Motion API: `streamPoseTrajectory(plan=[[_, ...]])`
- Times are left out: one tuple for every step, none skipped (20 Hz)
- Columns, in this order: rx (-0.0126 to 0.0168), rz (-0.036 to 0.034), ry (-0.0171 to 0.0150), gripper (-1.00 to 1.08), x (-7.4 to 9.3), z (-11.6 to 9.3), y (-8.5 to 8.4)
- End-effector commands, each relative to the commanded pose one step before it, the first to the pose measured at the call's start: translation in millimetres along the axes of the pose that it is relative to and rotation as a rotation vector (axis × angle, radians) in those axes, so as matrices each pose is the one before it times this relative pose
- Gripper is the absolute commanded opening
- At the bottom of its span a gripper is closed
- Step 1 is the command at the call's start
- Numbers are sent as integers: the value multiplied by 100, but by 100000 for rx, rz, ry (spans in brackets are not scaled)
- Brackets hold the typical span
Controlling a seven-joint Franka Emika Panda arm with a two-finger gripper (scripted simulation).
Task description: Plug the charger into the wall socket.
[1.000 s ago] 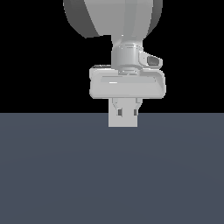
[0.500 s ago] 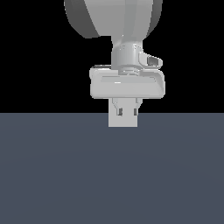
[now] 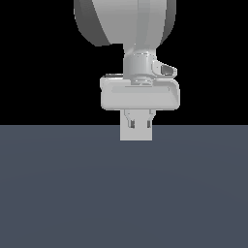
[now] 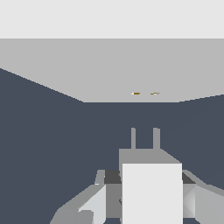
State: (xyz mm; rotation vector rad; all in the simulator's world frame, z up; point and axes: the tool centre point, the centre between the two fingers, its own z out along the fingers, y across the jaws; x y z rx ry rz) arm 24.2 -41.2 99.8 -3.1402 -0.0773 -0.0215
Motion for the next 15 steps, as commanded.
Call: streamPoseTrajectory(plan=[[-4, -10, 33, -100, 777, -3, -11], [0, 0, 0, -100, 374, 6, -2], [0, 0, 0, -100, 393, 7, -2], [0, 0, 0, -100, 364, 6, -1], [0, 0, 0, -100, 328, 5, -1], [-13, 67, -13, -100, 290, 12, 42], [0, 0, 0, -100, 260, 4, 0], [0, 0, 0, -100, 227, 3, 1], [0, 0, 0, -100, 195, 2, 1], [0, 0, 0, -100, 164, 2, 1], [0, 0, 0, -100, 133, 1, 2], [0, 0, 0, -100, 102, 1, 2], [0, 0, 0, -100, 73, 0, 2], [0, 0, 0, -100, 43, 0, 1], [0, 0, 0, -100, 14, 0, 0]])
